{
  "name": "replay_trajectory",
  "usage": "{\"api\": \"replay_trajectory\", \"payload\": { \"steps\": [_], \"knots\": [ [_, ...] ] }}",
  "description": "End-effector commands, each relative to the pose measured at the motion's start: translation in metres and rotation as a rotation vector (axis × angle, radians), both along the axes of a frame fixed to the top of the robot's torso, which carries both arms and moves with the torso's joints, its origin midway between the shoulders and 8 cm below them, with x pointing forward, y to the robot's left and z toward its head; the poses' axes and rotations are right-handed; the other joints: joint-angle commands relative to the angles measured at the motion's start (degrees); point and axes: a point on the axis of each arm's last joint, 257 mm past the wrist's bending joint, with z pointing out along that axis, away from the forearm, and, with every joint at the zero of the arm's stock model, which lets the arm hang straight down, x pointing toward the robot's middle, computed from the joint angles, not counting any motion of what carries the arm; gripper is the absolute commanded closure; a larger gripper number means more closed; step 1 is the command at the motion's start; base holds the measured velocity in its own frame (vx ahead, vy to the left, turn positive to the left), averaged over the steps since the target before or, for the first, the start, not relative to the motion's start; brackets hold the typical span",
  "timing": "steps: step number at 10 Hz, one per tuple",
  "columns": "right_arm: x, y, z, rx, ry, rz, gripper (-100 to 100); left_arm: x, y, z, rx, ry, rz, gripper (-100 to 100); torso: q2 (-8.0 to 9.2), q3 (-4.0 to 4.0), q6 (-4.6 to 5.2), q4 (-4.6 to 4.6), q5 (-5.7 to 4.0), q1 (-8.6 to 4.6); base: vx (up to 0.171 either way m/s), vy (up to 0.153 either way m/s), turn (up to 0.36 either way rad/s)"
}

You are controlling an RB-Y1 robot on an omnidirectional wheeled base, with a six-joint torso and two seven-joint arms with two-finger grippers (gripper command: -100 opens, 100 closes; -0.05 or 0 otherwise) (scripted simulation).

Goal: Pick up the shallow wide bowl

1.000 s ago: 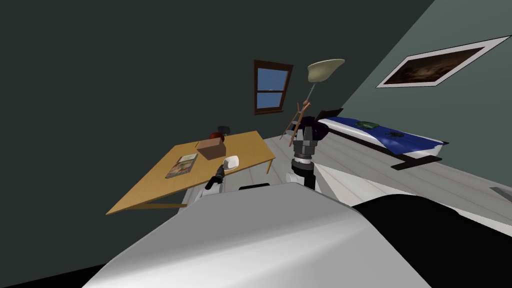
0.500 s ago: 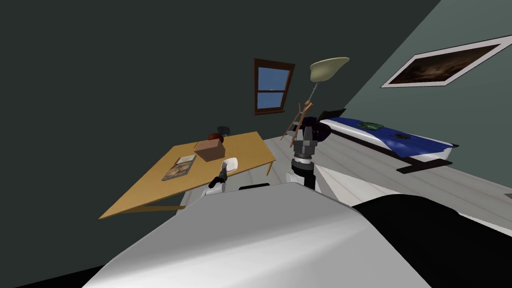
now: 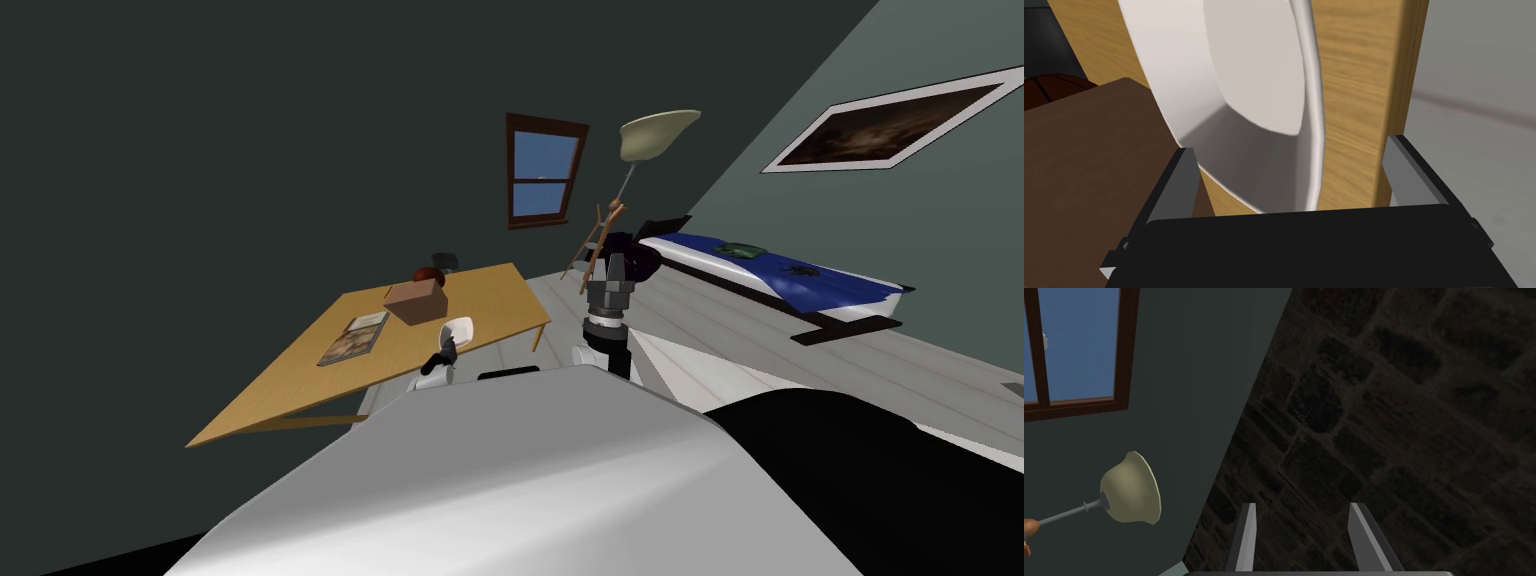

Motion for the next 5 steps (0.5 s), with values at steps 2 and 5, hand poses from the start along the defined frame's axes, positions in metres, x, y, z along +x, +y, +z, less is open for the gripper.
{"api": "replay_trajectory", "payload": {
  "steps": [2, 5],
  "knots": [
    [0.0000, 0.0000, 0.0000, 0.000, 0.000, 0.000, 0, 0.0036, 0.0089, -0.0069, 0.000, -0.002, 0.013, -100, 0.00, 0.00, 0.00, 0.00, 0.00, 0.00, 0.009, -0.006, -0.046],
    [0.0000, 0.0000, 0.0000, 0.000, 0.000, 0.000, 0, 0.0040, 0.0098, -0.0090, 0.000, -0.002, 0.015, 100, 0.02, 0.01, -0.01, 0.00, 0.00, 0.01, 0.004, -0.002, -0.017]
  ]
}}
